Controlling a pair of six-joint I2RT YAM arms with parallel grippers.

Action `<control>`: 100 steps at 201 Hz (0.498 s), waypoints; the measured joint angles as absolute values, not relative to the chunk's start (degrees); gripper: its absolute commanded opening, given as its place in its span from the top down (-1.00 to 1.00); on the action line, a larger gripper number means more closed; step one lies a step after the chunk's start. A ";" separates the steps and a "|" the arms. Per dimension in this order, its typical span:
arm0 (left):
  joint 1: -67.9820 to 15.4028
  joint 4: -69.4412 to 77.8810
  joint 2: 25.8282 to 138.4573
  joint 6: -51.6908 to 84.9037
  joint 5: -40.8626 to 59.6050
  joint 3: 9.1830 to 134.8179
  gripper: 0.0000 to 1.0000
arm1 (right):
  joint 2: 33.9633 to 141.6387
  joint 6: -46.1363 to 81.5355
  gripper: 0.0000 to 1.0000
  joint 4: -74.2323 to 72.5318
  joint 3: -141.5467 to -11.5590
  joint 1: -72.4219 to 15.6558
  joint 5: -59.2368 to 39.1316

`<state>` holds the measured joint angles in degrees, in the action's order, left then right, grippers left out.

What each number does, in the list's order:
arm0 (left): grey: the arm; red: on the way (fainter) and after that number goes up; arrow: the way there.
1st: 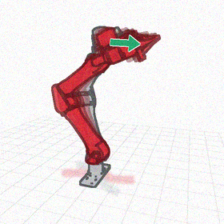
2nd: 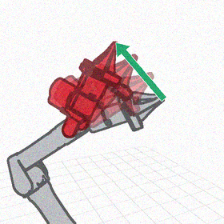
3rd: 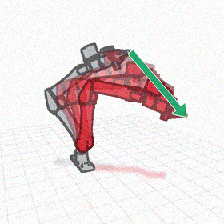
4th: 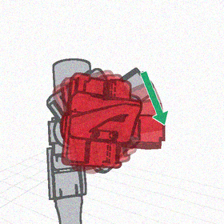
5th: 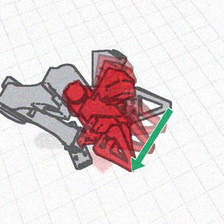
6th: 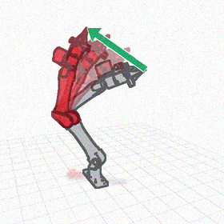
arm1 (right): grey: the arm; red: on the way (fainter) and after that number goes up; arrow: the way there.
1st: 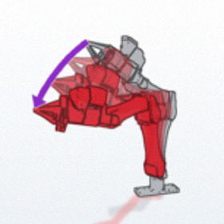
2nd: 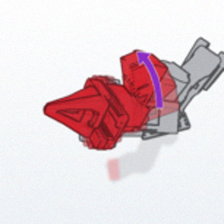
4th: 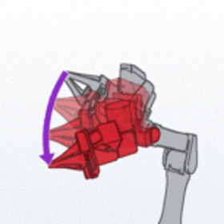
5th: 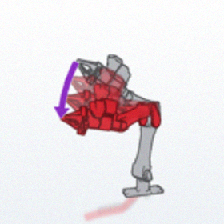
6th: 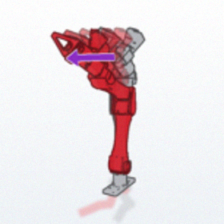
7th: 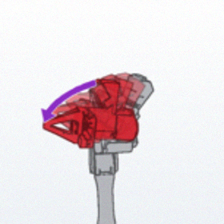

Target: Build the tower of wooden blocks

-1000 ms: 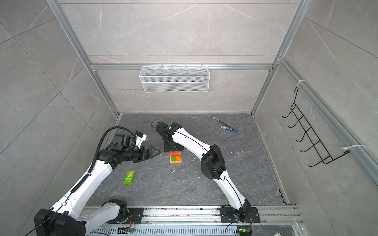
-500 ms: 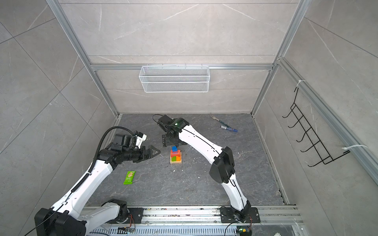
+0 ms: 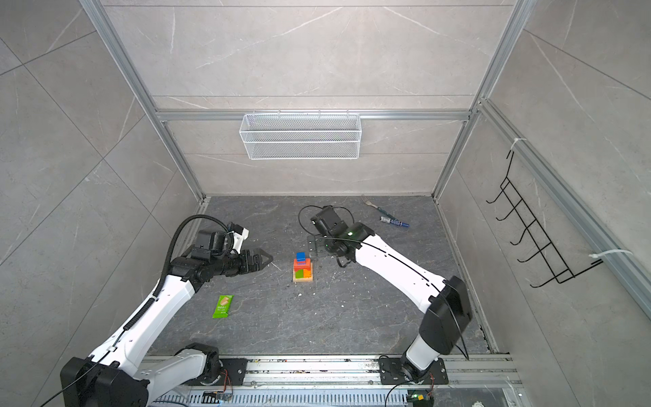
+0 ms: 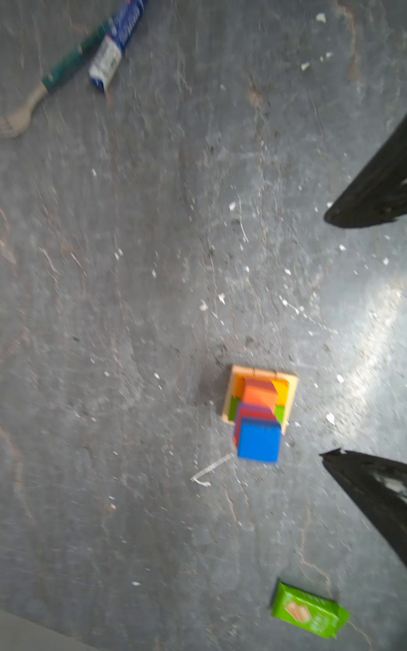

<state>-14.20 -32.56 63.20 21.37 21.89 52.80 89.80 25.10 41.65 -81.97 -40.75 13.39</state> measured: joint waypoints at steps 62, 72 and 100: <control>-14.20 -21.78 59.51 14.83 8.69 45.87 -0.99 | 74.94 15.42 -1.00 25.65 -58.78 -33.56 20.49; -14.11 -20.10 59.44 13.15 6.09 44.97 -0.98 | 73.14 13.87 -0.99 22.68 -55.05 -33.01 22.31; -11.44 -13.58 60.45 7.92 3.05 41.04 -0.98 | 69.10 10.35 -1.00 14.22 -45.74 -32.12 27.33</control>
